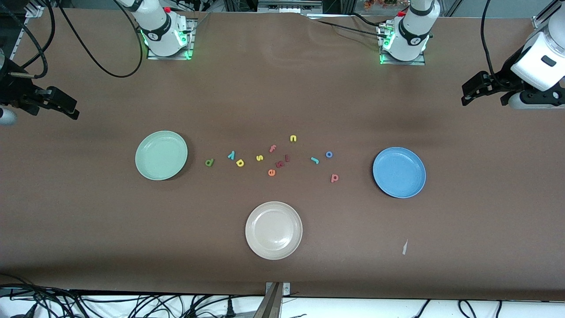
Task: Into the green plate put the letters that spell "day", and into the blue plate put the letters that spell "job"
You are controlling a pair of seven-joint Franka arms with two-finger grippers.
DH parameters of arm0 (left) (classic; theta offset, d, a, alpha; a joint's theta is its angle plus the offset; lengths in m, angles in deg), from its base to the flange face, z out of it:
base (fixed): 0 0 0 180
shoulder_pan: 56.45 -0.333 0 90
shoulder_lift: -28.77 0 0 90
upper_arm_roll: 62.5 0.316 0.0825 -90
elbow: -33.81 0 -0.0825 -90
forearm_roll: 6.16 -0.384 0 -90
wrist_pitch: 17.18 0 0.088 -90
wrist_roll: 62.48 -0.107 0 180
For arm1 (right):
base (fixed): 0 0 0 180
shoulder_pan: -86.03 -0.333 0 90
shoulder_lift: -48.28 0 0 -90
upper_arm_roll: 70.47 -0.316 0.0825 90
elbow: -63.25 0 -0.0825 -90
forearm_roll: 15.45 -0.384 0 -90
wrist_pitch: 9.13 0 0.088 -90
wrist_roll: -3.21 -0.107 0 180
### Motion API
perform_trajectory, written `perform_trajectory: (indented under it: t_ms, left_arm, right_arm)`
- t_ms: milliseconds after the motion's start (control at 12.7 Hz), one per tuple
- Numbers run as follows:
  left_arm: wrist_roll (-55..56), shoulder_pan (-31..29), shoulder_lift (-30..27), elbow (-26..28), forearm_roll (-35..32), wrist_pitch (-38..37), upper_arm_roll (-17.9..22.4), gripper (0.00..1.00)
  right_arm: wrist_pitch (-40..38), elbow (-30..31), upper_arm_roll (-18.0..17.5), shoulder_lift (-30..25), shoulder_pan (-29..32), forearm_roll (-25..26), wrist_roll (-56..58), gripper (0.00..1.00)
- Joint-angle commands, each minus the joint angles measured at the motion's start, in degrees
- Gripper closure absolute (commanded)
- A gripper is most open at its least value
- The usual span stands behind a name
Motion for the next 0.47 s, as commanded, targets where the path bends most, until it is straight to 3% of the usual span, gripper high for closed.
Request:
perform_trajectory:
  t_ms: [0, 394]
  left_arm:
    - [-0.42, -0.40, 0.60, -1.57, 0.46, -1.20, -0.19, 0.00]
    - [-0.42, -0.40, 0.60, -1.57, 0.46, -1.20, -0.19, 0.00]
  right_arm:
    - [-2.06, -1.17, -0.21, -0.03, -0.22, 0.56, -1.25, 0.00]
    - [-2.42, -1.17, -0.39, -0.03, -0.31, 0.04, -1.51, 0.00]
